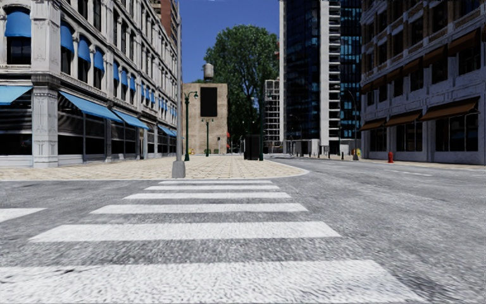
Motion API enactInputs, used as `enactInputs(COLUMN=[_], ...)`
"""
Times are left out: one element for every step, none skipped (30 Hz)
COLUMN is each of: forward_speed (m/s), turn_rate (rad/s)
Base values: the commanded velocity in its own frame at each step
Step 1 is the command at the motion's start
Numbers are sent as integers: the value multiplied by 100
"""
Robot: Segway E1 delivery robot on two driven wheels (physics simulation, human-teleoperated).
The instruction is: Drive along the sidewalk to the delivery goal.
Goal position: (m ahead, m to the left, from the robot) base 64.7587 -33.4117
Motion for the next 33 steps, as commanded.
enactInputs(forward_speed=[134, 135, 135, 135, 135, 135, 135, 135, 135, 200, 200, 200, 200, 200, 200, 200, 200, 200, 200, 200, 200, 200, 200, 200, 200, 200, 200, 200, 200, 200, 200, 200, 200], turn_rate=[0, 0, 0, 0, 0, 0, 0, 0, 0, 0, 0, 0, 0, 0, 0, 0, 0, 0, 0, 0, 0, 0, 0, 0, 0, 0, 0, 0, 0, 0, 0, 0, 0])
